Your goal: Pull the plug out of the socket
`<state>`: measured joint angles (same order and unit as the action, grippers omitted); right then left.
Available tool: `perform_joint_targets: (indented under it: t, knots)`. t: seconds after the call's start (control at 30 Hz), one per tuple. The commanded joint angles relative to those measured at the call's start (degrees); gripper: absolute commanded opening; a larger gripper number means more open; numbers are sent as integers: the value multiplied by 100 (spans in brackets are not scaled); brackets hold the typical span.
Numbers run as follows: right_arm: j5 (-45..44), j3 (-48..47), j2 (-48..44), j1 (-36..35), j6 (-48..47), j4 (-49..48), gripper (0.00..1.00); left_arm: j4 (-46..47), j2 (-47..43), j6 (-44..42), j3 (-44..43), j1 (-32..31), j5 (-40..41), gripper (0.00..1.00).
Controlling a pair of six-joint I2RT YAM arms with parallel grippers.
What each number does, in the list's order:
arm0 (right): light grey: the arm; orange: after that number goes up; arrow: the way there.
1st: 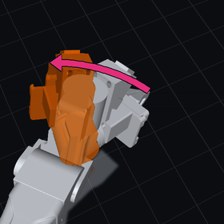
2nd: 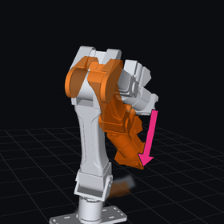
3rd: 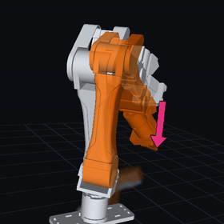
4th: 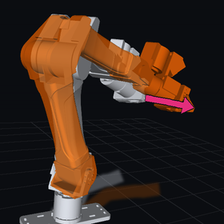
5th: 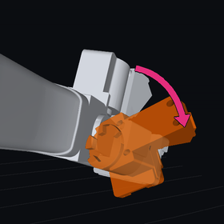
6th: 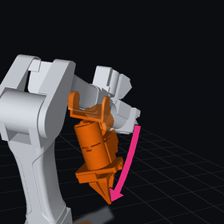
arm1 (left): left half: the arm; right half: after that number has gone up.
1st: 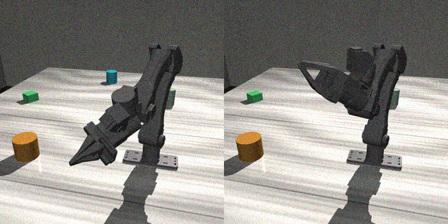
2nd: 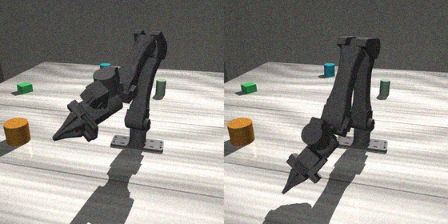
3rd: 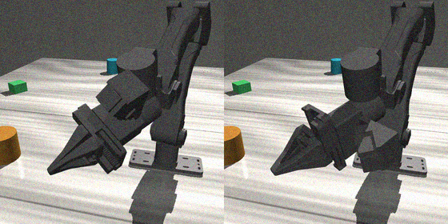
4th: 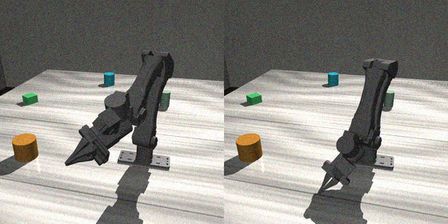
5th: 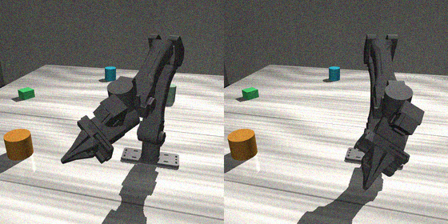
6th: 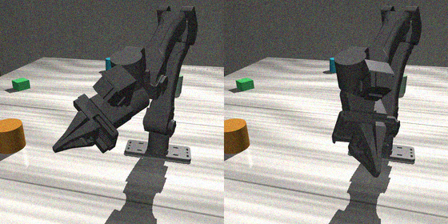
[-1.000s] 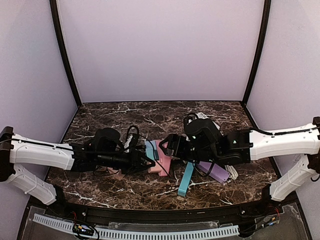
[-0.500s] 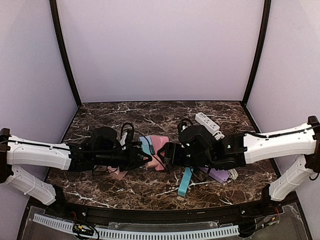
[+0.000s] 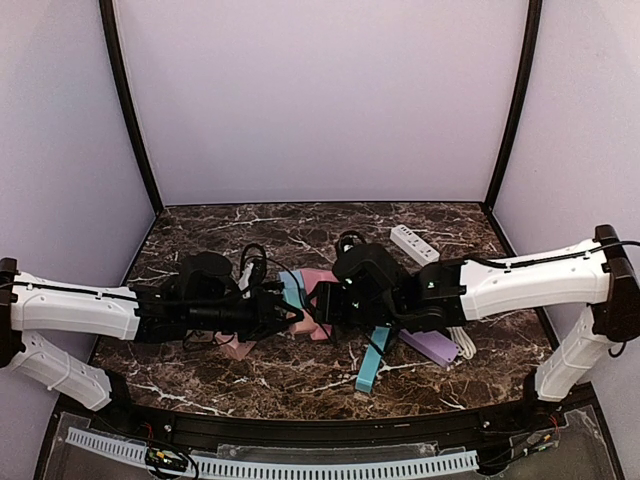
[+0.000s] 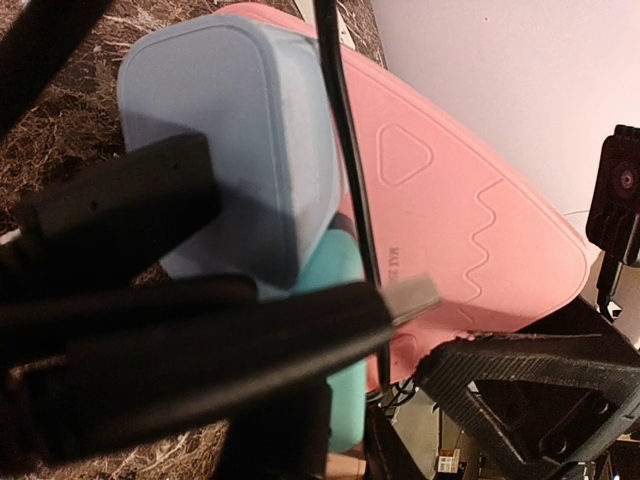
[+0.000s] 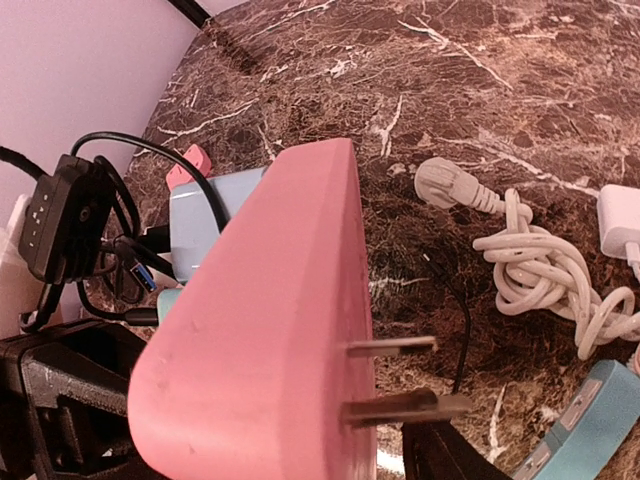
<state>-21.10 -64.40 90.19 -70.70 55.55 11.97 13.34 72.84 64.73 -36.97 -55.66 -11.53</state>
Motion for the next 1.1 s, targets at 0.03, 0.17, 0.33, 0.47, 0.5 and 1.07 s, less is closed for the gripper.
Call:
perform_joint_targets:
  t: [0.03,0.17,0.33,0.47,0.5,1.07]
  knots:
    - [-252,-316,254,66,-287,-37,51,305,-265,-145,-56,27,-42,1]
    - [-377,-375,313,86,-245,-37,35,242,-273,-178,-60,28,-17,1]
    - [-493,-427,334,100,-156,-37,2,139,-270,-218,-82,29,-4,10]
    - [-638,-485,293,100,-104,-41,0,50,-227,-226,-74,28,-26,35]
    - [-679,-505,288,104,-112,-49,0,26,-218,-229,-74,26,-34,39]
    - [-622,-639,236,107,-354,-375,0,-147,28,-243,-149,21,-140,52]
